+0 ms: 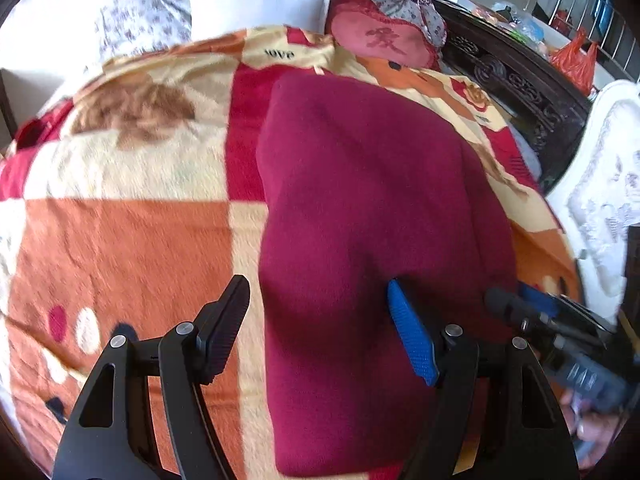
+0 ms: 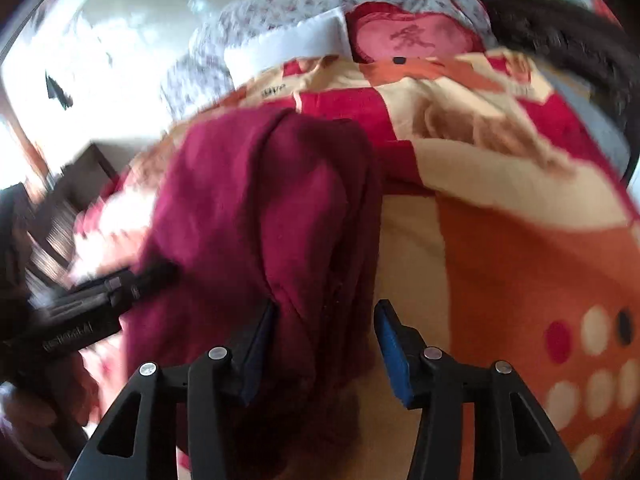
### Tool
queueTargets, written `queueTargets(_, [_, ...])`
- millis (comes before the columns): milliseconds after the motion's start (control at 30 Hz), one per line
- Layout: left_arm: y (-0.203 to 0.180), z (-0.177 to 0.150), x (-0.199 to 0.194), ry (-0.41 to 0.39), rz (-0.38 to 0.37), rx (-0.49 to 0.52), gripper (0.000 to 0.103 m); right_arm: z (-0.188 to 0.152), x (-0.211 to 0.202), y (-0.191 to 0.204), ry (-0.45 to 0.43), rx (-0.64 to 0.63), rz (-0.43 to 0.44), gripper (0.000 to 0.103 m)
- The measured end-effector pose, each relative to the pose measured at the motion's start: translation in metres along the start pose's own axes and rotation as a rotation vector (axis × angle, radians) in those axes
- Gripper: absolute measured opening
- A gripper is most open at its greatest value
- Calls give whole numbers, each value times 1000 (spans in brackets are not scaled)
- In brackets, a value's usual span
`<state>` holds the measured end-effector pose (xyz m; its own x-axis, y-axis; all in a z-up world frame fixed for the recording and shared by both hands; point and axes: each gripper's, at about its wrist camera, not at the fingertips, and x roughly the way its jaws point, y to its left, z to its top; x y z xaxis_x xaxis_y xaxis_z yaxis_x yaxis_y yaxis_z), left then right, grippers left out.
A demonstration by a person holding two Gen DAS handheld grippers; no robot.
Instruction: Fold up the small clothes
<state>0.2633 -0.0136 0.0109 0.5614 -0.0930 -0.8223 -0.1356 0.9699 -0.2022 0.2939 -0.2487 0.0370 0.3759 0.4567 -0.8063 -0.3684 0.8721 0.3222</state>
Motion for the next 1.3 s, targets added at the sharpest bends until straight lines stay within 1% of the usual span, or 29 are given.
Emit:
queueTargets(33, [3,-1,-3,0,-20,-7,72,2,-5,-6,-16,37,40,51])
queueTargets(67, [6,-2,-6,-4,-33,-14,73,3,-7,-9,-30,54,56,53])
queueTargets(133, [14,-2,-10,-15,-50,-33,73,7,-9,-17,-68,75,62,68])
queueTargets(167, [19,-2,-10,-18,-65,-44,73,9,-8,-20,-80,85,68,70])
queueTargets(233, [26,-1,-6,-13,-100,-67,73,13,1,-27,-64,114,109,70])
queueTargets(267, [28,-1,-4,-6,-120,-76,73,15,9,-30,-47,135,144,70])
queueTargets(367, [28,0,8,12,-178,-94,73,19,26,-34,-24,170,215,70])
queueTargets(400, [27,0,12,16,-192,-93,74,20,31,-35,-21,181,233,72])
queueTargets(433, [25,0,16,22,-206,-93,80,20,37,-36,-18,196,251,74])
queueTargets(467, [24,0,21,28,-216,-97,81,20,39,-37,-20,208,264,75])
queueTargets(533, [22,-1,29,44,-251,-109,81,20,42,-37,-25,224,287,76])
queueTargets(567, [22,-1,32,50,-262,-116,82,21,42,-36,-25,222,298,76])
queueTargets(600, [22,-1,33,52,-272,-126,82,21,42,-33,-17,215,316,70])
queueTargets(633, [23,-2,32,52,-274,-131,81,22,41,-28,-15,202,303,63])
queueTargets(667, [23,-1,31,50,-273,-132,77,23,40,-25,-26,185,286,59])
queueTargets(700, [23,-1,28,48,-270,-129,74,23,36,-20,-40,166,275,49])
queueTargets(733, [23,-1,24,44,-267,-123,68,22,32,-18,-49,158,274,42])
queueTargets(767, [22,-2,16,38,-268,-112,63,22,26,-15,-56,153,277,41])
queueTargets(800, [22,-2,10,32,-268,-102,61,22,19,-10,-63,147,285,39])
queueTargets(900, [22,-8,-22,7,-253,-67,60,19,0,9,-77,109,308,38])
queueTargets(1000, [35,-25,-60,-13,-225,-53,60,11,-15,30,-70,85,355,37])
queueTargets(1067, [47,-38,-74,9,-201,-62,60,-2,-21,44,-42,78,385,37])
queueTargets(1133, [58,-55,-84,39,-166,-84,60,-18,-17,59,1,79,411,37])
queueTargets(1200, [65,-71,-84,62,-132,-91,60,-31,-9,69,35,65,402,38])
queueTargets(1233, [67,-81,-81,79,-103,-89,60,-38,-2,72,60,69,390,39])
queueTargets(1300, [71,-93,-73,106,-55,-91,60,-53,20,74,158,90,331,44])
